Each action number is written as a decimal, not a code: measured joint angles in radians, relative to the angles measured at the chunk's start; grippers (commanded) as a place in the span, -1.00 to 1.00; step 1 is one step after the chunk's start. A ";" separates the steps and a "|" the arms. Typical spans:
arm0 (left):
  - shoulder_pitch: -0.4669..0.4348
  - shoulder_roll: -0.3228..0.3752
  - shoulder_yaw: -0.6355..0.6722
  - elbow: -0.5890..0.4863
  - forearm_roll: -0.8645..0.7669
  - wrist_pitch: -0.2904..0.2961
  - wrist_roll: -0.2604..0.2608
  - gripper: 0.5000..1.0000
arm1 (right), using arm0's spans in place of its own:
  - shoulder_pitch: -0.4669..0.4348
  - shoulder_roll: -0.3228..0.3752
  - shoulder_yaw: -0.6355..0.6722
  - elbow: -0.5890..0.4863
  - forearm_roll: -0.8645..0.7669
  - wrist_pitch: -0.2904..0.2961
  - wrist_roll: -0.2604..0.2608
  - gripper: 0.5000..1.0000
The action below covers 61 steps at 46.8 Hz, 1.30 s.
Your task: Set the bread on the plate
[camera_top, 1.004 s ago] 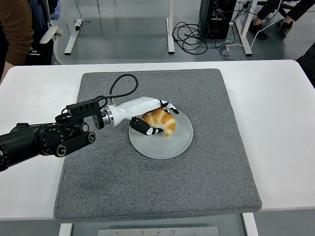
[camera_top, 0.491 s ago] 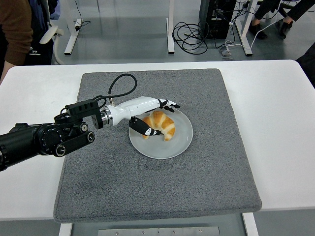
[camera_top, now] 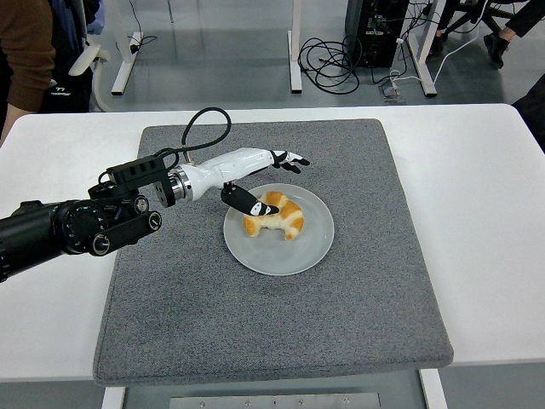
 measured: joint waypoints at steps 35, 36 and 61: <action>-0.245 0.105 -0.093 -0.014 -0.370 -0.261 0.030 0.30 | 0.001 0.000 0.000 0.000 0.000 -0.002 0.000 1.00; -0.250 0.111 -0.098 -0.013 -0.386 -0.274 0.037 0.30 | 0.001 0.000 0.000 0.000 0.000 -0.002 0.000 1.00; -0.212 0.261 -0.247 0.009 -0.792 -0.532 0.188 0.30 | 0.000 0.000 0.000 -0.003 0.000 -0.005 0.000 1.00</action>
